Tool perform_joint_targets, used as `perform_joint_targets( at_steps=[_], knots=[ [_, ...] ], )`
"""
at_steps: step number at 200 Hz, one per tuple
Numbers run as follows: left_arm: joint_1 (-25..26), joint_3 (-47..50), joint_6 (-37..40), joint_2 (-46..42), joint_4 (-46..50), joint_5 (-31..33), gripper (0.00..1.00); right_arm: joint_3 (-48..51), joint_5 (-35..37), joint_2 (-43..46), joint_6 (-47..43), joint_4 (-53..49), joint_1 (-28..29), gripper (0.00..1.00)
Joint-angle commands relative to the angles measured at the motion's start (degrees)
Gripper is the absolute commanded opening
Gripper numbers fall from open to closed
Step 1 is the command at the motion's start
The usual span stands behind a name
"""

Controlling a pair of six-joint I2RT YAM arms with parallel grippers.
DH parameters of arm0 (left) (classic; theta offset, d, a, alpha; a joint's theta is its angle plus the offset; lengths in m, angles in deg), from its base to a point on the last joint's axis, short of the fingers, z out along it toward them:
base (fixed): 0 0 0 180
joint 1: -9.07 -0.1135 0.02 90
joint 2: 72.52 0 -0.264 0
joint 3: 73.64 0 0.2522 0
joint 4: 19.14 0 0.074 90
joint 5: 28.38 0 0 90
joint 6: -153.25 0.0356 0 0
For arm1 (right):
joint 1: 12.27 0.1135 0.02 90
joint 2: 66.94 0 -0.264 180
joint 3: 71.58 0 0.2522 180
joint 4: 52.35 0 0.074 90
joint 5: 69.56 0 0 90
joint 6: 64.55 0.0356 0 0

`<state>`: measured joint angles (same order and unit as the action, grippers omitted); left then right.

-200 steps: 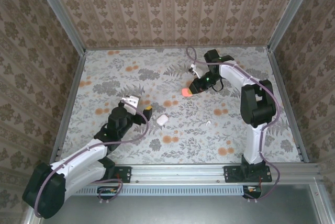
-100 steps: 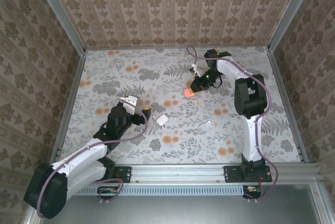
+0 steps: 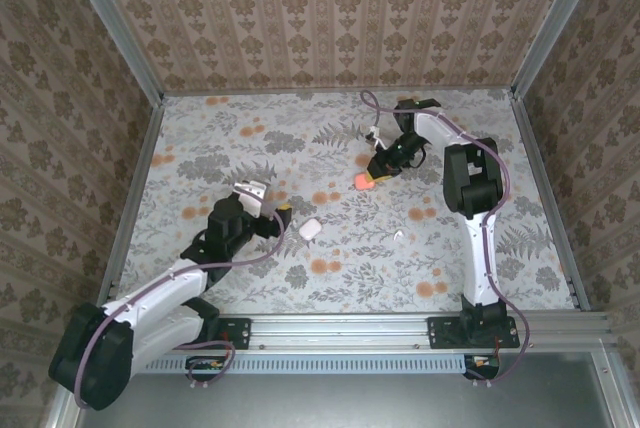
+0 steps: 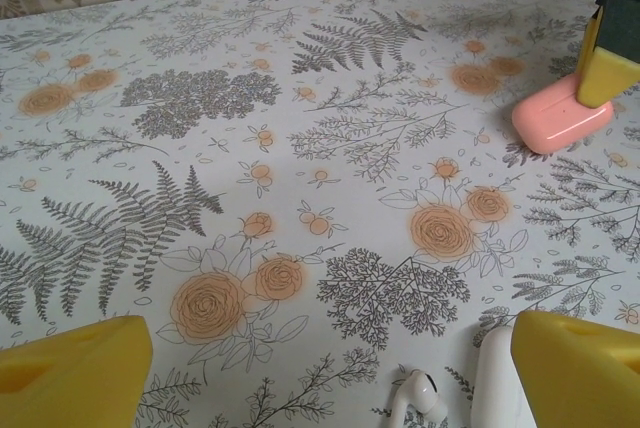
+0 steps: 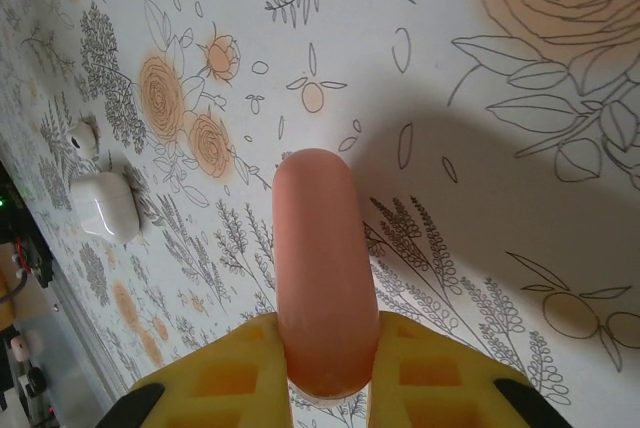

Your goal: Insert the wireless bluetooth earbuds into the charging case

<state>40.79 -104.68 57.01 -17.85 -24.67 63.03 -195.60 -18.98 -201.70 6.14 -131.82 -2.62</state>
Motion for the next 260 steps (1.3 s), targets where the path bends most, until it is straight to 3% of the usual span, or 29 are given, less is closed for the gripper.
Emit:
perform_joint_targets(
  at_steps=[1, 97, 173, 260],
  knots=[
    [-0.5, -2.3, 1.0, 0.6, -0.9, -1.3, 0.93, -1.9, -1.8, -1.5, -0.2, -1.9, -0.6, 0.19],
    [-0.7, -4.5, 1.7, 1.3, 1.3, -1.6, 0.93, -2.6, -2.4, -3.4, 2.1, 0.6, -2.5, 0.32],
    [-0.9, -7.5, 0.0, 2.6, 6.5, 0.4, 0.93, -2.6, 2.2, -2.0, 5.4, 3.1, -2.5, 0.41],
    [-4.0, -18.3, -14.2, 4.0, 27.8, -0.5, 0.92, 7.2, 9.1, 14.9, 9.0, 9.6, 0.0, 0.43]
  ],
)
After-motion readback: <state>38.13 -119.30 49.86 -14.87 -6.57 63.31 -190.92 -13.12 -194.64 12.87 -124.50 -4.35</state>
